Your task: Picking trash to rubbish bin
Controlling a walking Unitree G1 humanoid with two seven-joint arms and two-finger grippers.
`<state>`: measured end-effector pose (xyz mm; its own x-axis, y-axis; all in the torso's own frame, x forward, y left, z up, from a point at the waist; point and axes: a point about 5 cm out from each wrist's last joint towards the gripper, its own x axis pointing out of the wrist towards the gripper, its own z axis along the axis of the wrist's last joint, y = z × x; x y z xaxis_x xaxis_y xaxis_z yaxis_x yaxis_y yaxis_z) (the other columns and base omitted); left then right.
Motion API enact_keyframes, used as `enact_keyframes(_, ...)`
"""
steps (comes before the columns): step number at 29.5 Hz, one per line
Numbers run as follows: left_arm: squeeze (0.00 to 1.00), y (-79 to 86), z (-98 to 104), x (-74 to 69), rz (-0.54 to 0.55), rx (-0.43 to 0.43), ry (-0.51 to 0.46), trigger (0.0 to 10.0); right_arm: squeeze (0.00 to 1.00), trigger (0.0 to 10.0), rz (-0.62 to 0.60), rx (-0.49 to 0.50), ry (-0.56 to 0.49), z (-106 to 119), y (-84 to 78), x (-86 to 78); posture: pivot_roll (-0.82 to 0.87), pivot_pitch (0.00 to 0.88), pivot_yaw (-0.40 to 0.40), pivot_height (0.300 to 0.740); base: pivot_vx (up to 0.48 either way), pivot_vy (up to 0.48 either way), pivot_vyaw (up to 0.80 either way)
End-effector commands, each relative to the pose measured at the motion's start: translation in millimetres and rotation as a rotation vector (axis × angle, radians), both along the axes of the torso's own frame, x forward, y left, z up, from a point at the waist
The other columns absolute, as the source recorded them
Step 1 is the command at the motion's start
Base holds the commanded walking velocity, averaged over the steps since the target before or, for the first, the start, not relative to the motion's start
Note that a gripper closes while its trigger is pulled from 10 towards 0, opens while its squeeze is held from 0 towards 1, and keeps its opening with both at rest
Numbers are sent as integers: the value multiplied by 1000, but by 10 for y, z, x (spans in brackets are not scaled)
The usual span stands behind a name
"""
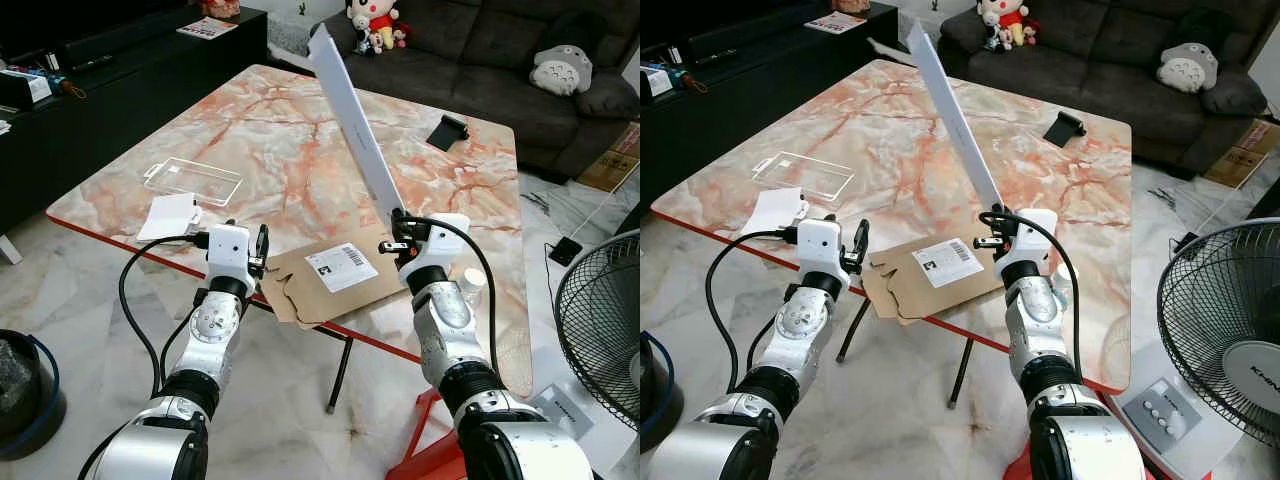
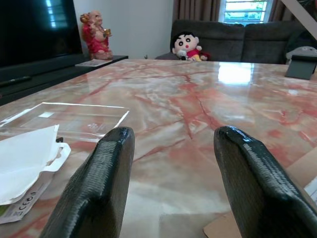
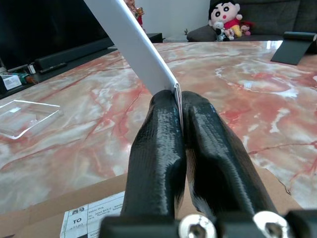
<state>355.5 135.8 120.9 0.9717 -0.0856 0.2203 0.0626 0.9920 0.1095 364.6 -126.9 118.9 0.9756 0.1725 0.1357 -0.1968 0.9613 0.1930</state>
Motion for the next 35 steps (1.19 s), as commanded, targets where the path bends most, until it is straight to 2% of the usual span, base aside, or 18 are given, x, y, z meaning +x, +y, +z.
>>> enact_keyframes(1, 0, -5, 39, -11, 12, -14, -35, 10000, 0, 10000, -16, 14, -40, 71, -53, 13, 19, 40, -122, 740, 0, 0, 0)
enact_keyframes(10, 0, -3, 45, -11, 15, -19, -40, 10000, 0, 10000, -2, 3, -45, 71, -35, 8, 19, 41, -124, 740, 0, 0, 0)
enact_keyframes(35, 0, -7, 57, -8, 13, -16, -47, 10000, 0, 10000, 6, -2, -47, 55, -29, -3, 17, 40, -122, 740, -305, 0, 0)
